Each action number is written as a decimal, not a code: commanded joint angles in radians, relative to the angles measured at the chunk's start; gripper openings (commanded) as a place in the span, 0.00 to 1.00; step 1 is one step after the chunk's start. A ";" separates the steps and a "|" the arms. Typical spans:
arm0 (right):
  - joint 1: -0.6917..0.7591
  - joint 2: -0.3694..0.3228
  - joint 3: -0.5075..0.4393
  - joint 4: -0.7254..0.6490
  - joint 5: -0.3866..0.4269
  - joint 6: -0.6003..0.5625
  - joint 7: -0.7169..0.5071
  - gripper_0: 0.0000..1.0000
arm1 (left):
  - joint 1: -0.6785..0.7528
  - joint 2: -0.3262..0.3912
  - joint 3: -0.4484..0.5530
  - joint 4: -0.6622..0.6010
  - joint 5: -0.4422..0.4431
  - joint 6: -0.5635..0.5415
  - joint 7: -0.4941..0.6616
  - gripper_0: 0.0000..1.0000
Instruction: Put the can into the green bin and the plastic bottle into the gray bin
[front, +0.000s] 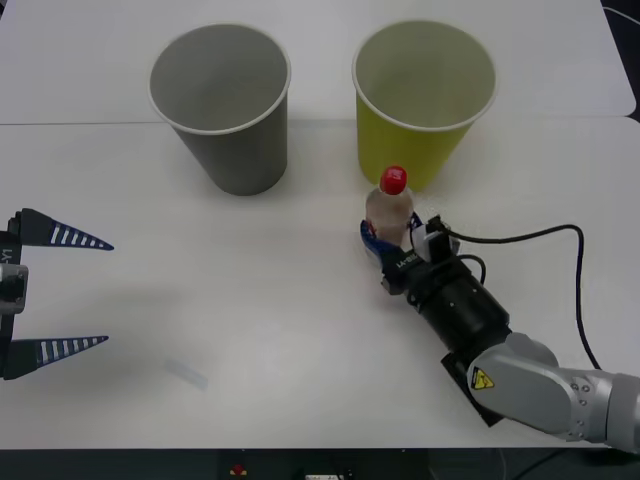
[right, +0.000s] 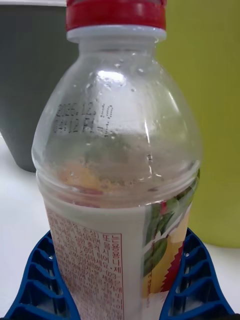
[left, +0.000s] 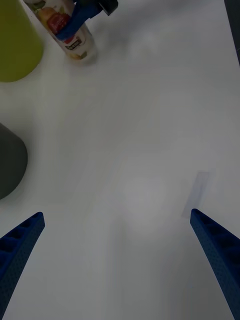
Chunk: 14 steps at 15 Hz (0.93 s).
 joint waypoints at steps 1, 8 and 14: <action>0.057 -0.060 -0.081 -0.105 0.039 -0.111 0.011 0.00 | 0.000 0.000 0.000 0.000 0.000 0.000 0.000 1.00; 0.234 -0.149 -0.460 -0.371 0.154 -0.628 0.026 0.00 | 0.000 0.000 0.000 0.000 0.000 0.000 0.000 1.00; 0.324 -0.129 -0.807 -0.526 0.056 -1.108 0.008 0.00 | 0.000 0.000 0.000 0.000 0.000 0.000 0.000 1.00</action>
